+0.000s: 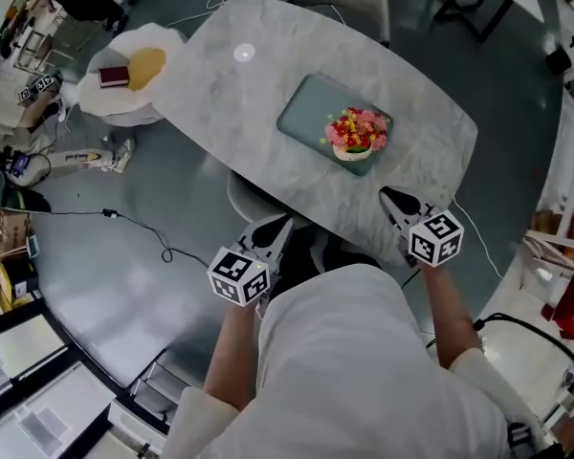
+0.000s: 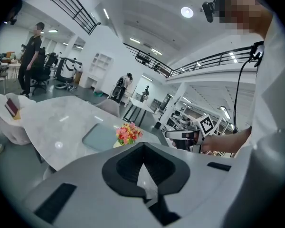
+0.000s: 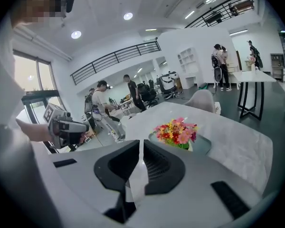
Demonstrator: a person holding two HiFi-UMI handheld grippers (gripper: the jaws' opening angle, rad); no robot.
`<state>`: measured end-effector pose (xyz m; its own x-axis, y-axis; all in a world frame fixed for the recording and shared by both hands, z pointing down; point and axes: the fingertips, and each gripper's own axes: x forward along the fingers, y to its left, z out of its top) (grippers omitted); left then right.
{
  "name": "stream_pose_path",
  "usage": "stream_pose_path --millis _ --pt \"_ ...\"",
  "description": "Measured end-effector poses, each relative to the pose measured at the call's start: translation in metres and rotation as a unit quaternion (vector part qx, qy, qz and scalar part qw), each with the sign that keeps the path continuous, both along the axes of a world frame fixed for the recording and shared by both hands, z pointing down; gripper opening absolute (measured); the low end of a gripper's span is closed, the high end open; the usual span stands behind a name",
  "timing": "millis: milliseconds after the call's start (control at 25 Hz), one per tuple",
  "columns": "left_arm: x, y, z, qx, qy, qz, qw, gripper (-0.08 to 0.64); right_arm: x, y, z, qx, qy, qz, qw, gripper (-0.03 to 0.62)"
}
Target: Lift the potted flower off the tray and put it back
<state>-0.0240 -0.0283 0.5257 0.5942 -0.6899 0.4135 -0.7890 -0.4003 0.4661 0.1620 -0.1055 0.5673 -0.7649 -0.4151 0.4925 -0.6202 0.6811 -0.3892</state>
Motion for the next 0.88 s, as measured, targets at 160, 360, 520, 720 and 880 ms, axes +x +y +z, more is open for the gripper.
stream_pose_path --millis 160,360,520,720,880 --pt "-0.013 -0.010 0.003 -0.006 0.003 -0.012 0.9999 0.009 -0.013 -0.013 0.023 -0.006 0.042 -0.046 0.998 0.042" --pt "-0.022 -0.009 0.017 -0.025 0.004 -0.022 0.9994 0.009 -0.022 -0.034 0.056 -0.005 0.094 -0.088 0.992 0.072" --pt "-0.026 -0.008 0.023 -0.037 0.008 -0.034 0.9987 0.009 -0.032 -0.050 0.088 0.002 0.141 -0.125 0.982 0.084" --pt "-0.034 -0.010 0.027 -0.043 0.011 -0.042 0.9982 0.009 -0.048 -0.067 0.134 0.013 0.207 -0.190 0.960 0.099" --pt "-0.040 -0.010 0.030 -0.049 0.013 -0.056 0.9972 0.009 -0.055 -0.079 0.161 0.026 0.249 -0.234 0.939 0.107"
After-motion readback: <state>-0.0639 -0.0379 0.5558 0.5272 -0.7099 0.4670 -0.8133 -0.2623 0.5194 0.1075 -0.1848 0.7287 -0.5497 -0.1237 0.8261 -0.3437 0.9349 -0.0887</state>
